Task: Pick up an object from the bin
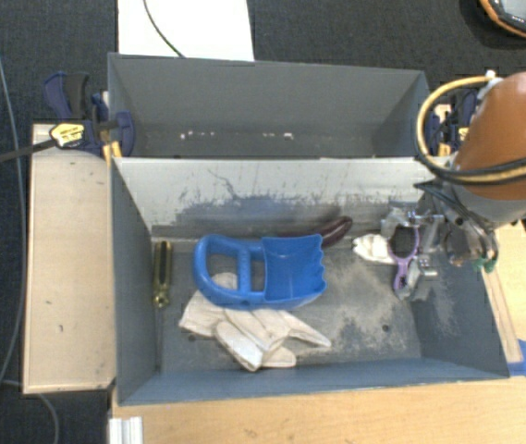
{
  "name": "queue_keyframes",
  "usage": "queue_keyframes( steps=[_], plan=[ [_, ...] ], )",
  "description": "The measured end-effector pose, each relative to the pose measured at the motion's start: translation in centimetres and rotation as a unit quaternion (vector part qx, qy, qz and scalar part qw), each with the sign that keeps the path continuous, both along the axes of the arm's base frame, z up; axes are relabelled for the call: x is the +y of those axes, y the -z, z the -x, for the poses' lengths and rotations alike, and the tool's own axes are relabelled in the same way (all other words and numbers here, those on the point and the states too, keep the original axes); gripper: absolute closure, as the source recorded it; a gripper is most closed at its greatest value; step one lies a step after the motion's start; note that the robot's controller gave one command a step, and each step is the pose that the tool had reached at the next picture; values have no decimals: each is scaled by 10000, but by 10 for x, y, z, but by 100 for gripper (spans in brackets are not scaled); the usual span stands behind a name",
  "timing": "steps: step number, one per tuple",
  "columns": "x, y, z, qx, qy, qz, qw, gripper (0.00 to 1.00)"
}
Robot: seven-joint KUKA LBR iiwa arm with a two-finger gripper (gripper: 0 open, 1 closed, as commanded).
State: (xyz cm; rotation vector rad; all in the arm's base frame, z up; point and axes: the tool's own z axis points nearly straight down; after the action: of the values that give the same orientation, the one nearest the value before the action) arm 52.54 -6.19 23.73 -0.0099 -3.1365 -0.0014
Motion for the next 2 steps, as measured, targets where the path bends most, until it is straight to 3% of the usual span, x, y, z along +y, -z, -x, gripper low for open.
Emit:
queue_keyframes(
  steps=[1, 2],
  plan=[
    [0, -4, -2, -42, -17, 6, 10000, 0],
    [120, 147, -24, -69, -941, 2, 9955, 0]
  ],
)
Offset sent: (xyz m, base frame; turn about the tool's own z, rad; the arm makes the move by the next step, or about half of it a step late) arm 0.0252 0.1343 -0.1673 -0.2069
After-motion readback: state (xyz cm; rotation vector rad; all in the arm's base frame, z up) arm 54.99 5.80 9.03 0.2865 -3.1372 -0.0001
